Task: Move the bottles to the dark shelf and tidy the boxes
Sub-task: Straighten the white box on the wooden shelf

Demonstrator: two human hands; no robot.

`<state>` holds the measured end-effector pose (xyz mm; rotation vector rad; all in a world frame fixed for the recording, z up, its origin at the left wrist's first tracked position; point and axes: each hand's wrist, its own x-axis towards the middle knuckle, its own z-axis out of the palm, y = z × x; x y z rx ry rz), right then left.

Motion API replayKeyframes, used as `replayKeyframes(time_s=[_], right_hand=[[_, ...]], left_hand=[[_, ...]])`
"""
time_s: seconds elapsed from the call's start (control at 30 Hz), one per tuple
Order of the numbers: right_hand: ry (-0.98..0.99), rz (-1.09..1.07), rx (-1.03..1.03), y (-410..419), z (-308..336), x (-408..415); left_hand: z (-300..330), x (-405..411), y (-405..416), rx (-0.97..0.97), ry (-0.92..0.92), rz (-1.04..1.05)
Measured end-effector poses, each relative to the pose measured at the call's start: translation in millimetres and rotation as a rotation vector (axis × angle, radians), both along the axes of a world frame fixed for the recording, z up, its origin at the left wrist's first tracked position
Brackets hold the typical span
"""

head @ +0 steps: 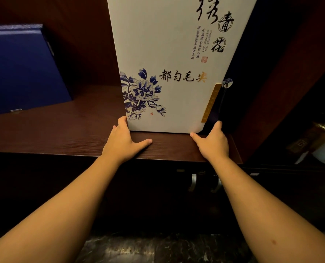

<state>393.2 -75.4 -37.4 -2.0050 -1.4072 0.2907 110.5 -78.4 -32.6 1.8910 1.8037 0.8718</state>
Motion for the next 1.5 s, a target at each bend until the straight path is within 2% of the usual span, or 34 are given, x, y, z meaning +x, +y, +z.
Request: replayKeyframes(time_s=[0.53, 1.03, 1.5], right_hand=[[0.001, 0.039, 0.021, -39, -5, -8], [0.055, 0.086, 0.032, -60, 0, -13], [-0.039, 0.134, 0.027, -58, -6, -10]], left_hand=[[-2, -14, -41, 0.028, -0.042, 0.020], [1, -23, -47, -0.052, -0.152, 0.011], [6, -22, -52, -0.091, -0.152, 0.041]])
